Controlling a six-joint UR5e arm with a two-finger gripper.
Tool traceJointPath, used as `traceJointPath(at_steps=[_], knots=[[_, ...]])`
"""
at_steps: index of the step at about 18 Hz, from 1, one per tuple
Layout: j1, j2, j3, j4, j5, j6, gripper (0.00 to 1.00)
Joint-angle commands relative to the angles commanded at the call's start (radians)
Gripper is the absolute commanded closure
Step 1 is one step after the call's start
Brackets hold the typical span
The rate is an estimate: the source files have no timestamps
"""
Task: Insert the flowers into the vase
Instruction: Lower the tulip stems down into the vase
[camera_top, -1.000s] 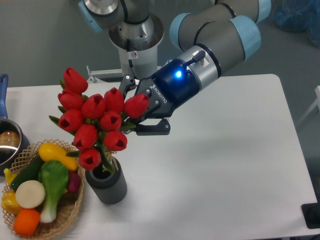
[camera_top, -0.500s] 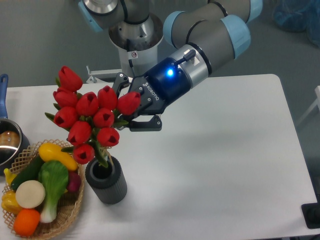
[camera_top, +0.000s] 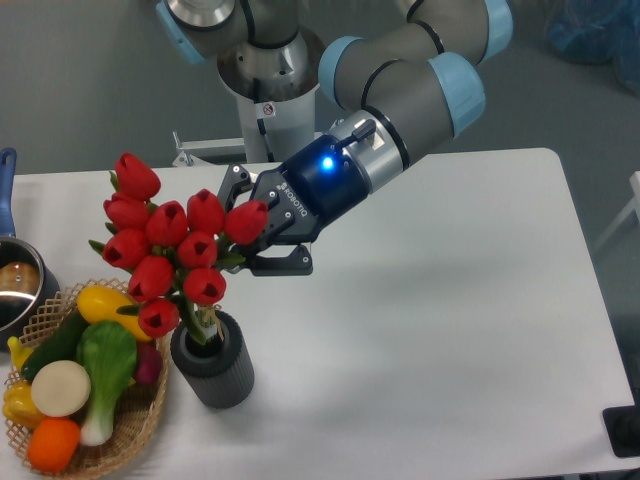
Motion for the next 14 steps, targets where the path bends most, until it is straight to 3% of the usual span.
traceJointPath(at_steps=[14], knots=[[-0.044,-0.034,-0.054,0.003,0.006,0.032,0.88]])
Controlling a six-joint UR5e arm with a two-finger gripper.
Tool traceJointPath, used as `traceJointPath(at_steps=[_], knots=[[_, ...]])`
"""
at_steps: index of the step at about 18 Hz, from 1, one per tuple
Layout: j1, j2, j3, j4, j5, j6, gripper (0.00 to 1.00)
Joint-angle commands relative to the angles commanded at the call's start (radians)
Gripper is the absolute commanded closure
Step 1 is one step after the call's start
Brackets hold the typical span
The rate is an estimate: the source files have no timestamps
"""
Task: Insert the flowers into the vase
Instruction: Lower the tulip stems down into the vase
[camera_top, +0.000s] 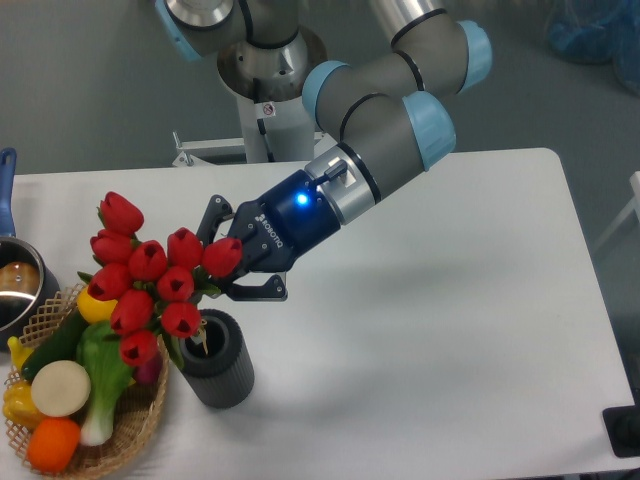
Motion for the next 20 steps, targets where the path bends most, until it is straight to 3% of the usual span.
traceJointPath(at_steps=[6,20], knots=[[-0.003,-0.041,0.003,0.002,0.0,0.024,0.88],[-0.002,-0.064,-0.035,0.002,0.002,0.075,0.88]])
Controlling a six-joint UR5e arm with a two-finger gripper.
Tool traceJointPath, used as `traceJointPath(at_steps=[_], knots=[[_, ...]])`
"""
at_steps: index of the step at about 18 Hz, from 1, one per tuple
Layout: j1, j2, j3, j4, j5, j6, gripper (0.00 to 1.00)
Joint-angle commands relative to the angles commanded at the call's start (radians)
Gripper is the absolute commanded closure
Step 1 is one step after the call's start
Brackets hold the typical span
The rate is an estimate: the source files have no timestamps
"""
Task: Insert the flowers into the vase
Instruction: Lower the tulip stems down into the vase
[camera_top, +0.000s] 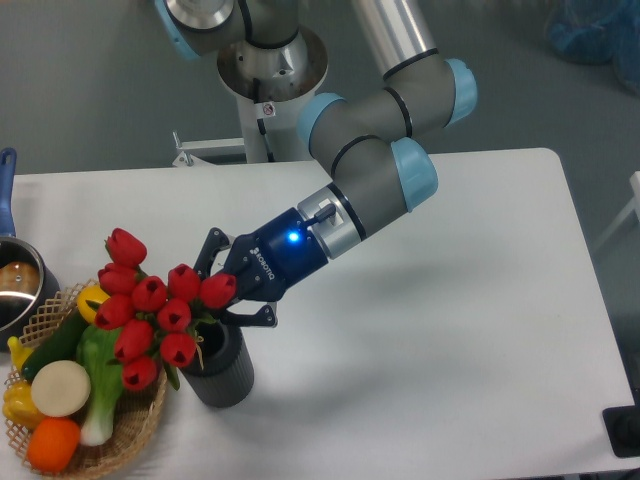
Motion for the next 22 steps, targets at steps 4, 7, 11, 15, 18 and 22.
traceJointPath(at_steps=[4,7,11,15,18,22], knots=[[0.0,-0.009,0.0,0.0,0.0,0.0,0.88],[0.002,-0.011,-0.011,0.0,0.0,0.014,0.88],[0.006,-0.011,-0.032,0.0,0.0,0.049,0.85],[0.008,-0.012,-0.044,0.0,0.0,0.064,0.85],[0.017,-0.012,-0.058,0.003,0.0,0.084,0.85],[0.018,-0.012,-0.072,0.002,0.0,0.109,0.85]])
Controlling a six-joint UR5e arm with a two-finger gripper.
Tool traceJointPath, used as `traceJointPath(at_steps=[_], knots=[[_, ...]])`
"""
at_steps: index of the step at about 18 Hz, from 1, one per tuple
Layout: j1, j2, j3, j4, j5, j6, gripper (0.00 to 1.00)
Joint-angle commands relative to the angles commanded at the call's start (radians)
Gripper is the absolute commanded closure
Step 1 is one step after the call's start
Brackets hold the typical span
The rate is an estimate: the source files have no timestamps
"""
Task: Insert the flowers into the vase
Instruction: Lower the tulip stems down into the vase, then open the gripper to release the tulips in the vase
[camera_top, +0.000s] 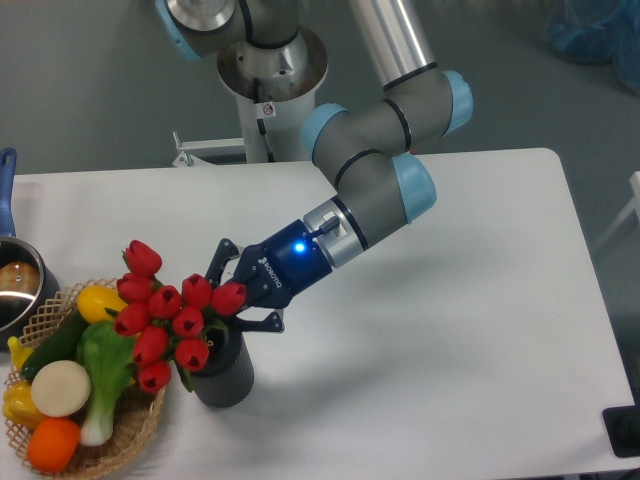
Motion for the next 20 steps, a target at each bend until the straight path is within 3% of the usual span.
traceJointPath(at_steps=[7,11,13,15,20], knots=[[0.003,-0.003,-0.02,0.005,0.011,0.002,0.76],[0.002,0.002,-0.037,0.008,0.11,0.002,0.72],[0.002,0.002,-0.037,0.009,0.11,0.002,0.65],[0.002,0.0,-0.037,0.009,0.11,0.002,0.47],[0.003,0.002,-0.038,0.009,0.11,0.003,0.26]])
